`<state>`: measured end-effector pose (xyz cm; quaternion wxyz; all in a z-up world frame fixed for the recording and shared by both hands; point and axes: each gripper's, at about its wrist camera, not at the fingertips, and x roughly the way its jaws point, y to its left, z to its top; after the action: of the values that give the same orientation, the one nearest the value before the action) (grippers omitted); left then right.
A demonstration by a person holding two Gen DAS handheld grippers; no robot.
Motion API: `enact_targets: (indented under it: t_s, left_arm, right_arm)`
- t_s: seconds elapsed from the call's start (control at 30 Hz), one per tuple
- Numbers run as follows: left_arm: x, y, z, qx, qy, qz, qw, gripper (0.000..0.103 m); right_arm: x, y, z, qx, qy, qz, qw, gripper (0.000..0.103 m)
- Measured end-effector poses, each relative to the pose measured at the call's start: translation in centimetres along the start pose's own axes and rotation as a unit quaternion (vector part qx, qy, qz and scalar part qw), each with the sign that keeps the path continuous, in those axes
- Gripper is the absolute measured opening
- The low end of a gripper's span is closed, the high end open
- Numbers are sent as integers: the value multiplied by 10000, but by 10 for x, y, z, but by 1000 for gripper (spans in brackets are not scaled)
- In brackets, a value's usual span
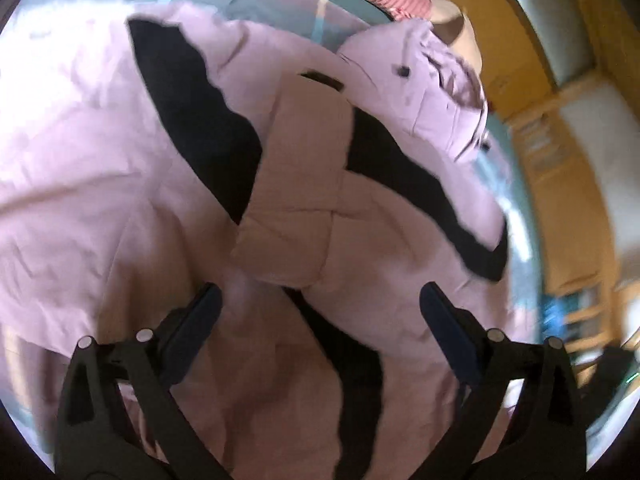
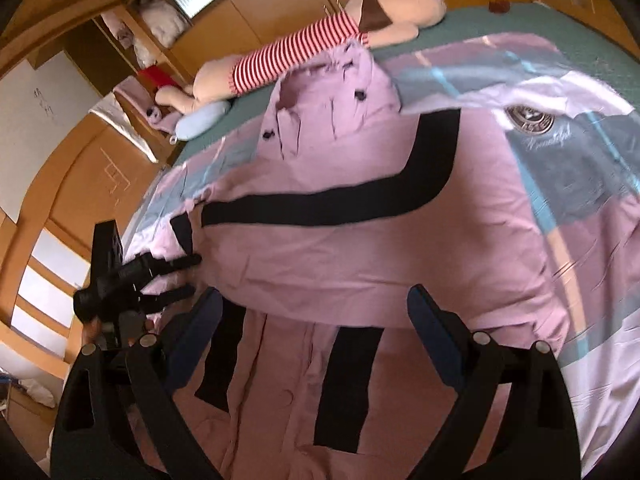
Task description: Fold large clothes
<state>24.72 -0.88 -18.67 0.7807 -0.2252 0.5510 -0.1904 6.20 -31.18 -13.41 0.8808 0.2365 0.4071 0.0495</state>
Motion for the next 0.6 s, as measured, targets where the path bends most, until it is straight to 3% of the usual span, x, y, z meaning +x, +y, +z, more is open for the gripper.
enact_targets:
  t_s: [0.2, 0.3, 0.43, 0.6]
  left_arm:
    - [-16, -4, 0, -93, -233, -920, 9954, 92]
    - [-3, -5, 2, -252, -13, -1106, 9935, 101]
    - [17, 7, 4, -561, 353, -975, 9930, 101]
    - [19, 4, 4, -632, 260, -797, 9945, 101]
  right_arm:
    - [15, 12, -4, -273, 174, -110, 9994, 94]
    - [19, 15, -5, -296, 218, -114, 9993, 94]
    - [23, 16, -8, -331, 291, -178, 9989, 94]
    - [31, 17, -9, -325, 388, -228, 9985, 94]
